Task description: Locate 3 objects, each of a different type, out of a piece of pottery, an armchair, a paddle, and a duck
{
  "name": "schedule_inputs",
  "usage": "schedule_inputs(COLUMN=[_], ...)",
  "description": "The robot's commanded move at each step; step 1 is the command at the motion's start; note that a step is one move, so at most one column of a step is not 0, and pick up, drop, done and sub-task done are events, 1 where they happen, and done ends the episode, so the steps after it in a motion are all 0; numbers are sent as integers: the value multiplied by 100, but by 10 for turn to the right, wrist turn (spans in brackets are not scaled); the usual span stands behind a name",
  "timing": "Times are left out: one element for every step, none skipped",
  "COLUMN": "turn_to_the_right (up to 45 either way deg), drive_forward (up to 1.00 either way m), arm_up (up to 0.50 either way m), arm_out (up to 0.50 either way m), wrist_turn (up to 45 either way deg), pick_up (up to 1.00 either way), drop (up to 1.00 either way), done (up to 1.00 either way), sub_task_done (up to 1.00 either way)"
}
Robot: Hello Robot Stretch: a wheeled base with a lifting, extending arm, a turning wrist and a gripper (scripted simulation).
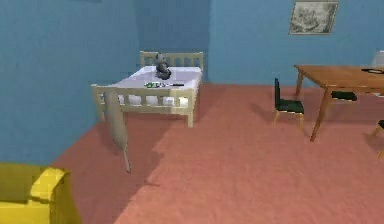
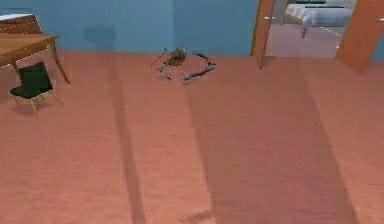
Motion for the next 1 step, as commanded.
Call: schedule_inputs(turn_to_the_right=[0], drive_forward=[100], arm_up=[0], arm_out=[0], wrist_turn=[0], pick_up=[0], drop=[0], done=[0], sub_task_done=[0])
